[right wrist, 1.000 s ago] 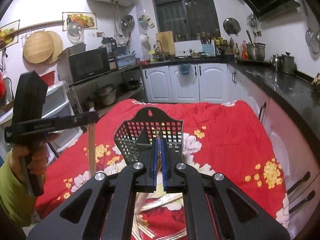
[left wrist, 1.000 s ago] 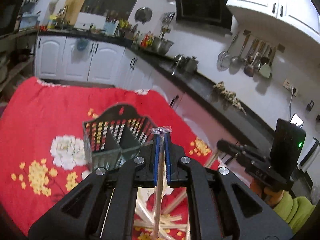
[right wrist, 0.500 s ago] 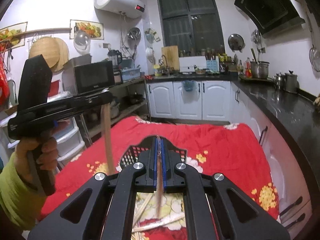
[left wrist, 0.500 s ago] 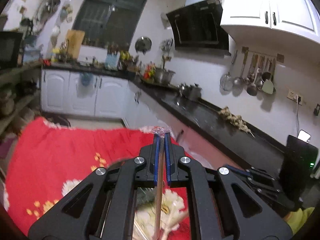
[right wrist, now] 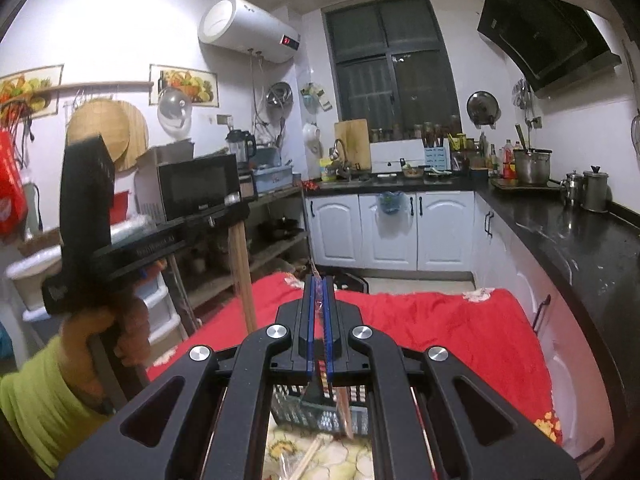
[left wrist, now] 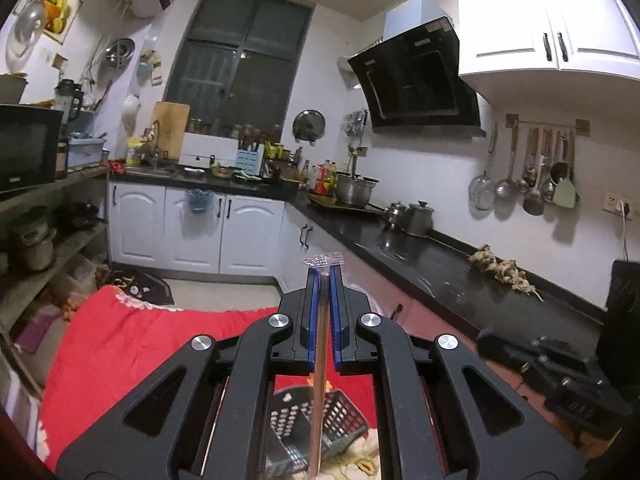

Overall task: Organize utensils
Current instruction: 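Lift both held chopsticks and carry them over the green caddy, then lower the chopsticks into the caddy slots and open both tools, then withdraw both open tools back toward the chopstick pile, then close the left tool on a chopstick while the right tool grasps another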

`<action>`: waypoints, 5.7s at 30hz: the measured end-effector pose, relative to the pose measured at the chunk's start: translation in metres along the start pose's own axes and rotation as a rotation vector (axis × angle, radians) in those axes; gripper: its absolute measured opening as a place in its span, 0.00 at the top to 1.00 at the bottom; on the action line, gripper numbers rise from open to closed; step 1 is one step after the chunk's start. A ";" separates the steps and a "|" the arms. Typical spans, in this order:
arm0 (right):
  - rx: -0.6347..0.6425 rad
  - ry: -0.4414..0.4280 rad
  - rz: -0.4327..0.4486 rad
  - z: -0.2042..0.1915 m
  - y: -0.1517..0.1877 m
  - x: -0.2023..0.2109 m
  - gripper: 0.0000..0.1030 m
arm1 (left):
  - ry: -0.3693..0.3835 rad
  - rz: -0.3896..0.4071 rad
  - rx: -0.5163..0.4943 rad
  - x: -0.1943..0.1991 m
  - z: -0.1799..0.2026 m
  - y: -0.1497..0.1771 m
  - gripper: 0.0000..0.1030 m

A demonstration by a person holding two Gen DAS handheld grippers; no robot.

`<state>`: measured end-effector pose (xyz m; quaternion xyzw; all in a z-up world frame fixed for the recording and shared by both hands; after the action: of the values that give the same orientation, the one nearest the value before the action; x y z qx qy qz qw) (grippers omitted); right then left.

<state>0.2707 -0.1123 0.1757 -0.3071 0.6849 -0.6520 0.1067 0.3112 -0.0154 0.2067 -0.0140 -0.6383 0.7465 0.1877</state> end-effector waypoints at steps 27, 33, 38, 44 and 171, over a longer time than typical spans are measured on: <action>-0.042 0.042 -0.027 0.034 0.011 -0.068 0.96 | -0.082 0.023 0.022 -0.050 -0.052 0.053 0.97; -0.070 0.051 -0.045 0.044 0.026 -0.079 0.96 | -0.076 0.022 0.037 -0.054 -0.058 0.068 0.97; -0.087 0.056 -0.058 0.050 0.038 -0.083 0.96 | -0.078 0.019 0.052 -0.055 -0.063 0.080 0.97; -0.086 0.059 -0.079 0.051 0.050 -0.088 0.96 | -0.076 0.016 0.063 -0.057 -0.066 0.092 0.97; -0.133 0.172 -0.549 0.073 0.317 0.020 0.43 | 0.013 -0.643 0.315 0.017 -0.040 0.330 0.37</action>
<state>0.2058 -0.1962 -0.1323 -0.4311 0.6240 -0.6336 -0.1525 0.2194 -0.0105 -0.1128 0.2118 -0.4860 0.7383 0.4170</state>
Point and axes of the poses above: each gripper's, at about its wrist camera, not at the fingertips, and x roughly against the way its jaws point, z to its right, y to its underside, the point moved 9 cm from there along -x, roughly the way its jaws point, and after that the axes turned 2 degrees about -z, right-handed, at the moved point
